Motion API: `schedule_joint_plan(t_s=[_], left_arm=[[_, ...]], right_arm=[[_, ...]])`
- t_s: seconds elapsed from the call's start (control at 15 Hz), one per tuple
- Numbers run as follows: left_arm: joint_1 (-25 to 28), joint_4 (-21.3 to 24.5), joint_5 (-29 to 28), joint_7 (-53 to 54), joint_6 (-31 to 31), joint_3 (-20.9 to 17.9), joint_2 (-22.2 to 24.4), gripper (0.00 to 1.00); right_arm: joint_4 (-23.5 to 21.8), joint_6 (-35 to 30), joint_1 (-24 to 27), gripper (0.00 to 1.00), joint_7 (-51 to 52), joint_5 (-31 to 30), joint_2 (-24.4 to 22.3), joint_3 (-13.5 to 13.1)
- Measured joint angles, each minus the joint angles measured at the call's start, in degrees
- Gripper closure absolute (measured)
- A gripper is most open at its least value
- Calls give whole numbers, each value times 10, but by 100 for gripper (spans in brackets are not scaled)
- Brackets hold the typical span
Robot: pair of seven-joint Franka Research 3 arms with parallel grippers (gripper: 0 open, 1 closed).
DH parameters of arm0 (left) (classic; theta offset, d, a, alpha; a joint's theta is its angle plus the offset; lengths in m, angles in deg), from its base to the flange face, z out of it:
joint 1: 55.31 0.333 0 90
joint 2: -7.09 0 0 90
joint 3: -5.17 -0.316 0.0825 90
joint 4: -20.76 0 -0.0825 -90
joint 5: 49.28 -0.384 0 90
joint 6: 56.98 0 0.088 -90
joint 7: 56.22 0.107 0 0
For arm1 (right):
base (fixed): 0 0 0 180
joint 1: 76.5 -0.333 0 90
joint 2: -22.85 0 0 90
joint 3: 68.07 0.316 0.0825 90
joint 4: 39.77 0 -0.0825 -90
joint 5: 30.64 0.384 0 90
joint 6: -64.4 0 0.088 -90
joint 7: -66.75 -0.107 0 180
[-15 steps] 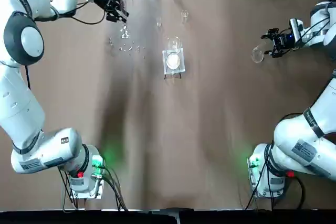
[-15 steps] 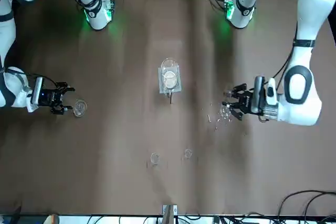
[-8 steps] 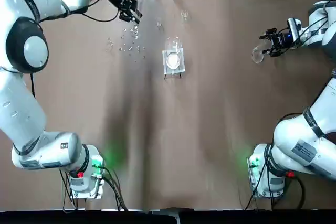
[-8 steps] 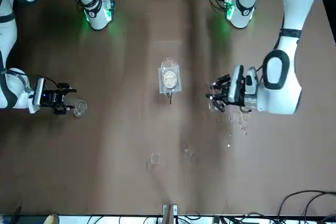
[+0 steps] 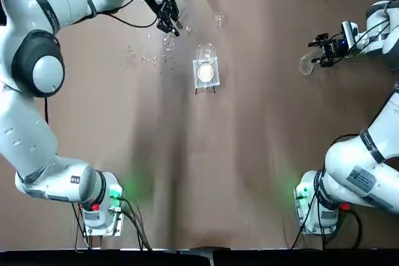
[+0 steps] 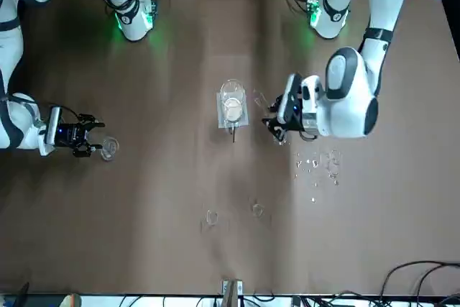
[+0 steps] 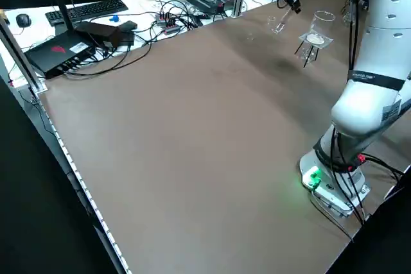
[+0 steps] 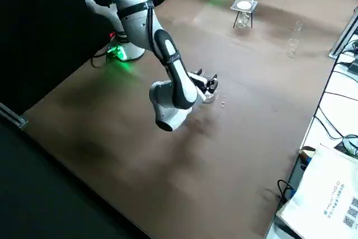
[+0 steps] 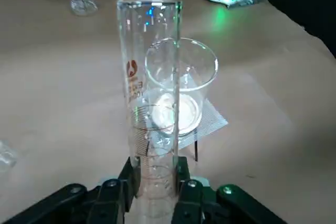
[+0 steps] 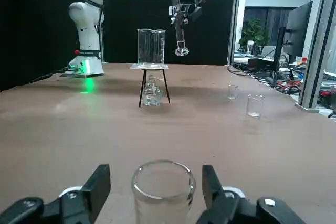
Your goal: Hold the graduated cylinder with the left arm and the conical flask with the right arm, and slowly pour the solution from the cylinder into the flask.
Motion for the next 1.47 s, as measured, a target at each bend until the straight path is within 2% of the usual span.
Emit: schedule_joint_plan(t_s=[0.67,0.93,1.07,1.13,1.2,1.33,1.4,1.47], left_arm=[[-56,0,-133,-118,-21,0,17,66],[-80,0,-198,-188,-31,0,18,66],[-92,0,-216,-206,-41,0,18,66],[-98,0,-221,-211,-44,0,18,66],[-104,0,-225,-219,-47,0,18,66],[-113,0,-249,-241,-48,0,18,66],[-117,0,-268,-256,-49,0,18,66],[-119,0,-283,-271,-49,0,18,66]], right_arm=[[0,1,3,22,-5,0,0,-6],[1,2,6,32,-8,0,0,-9],[3,5,7,35,-9,0,0,-10],[3,7,7,40,-10,0,0,-10],[3,11,7,40,-11,0,0,-10],[3,18,7,49,-12,0,0,-10],[4,21,7,49,-12,0,0,-10],[5,24,7,56,-12,1,0,-10]])
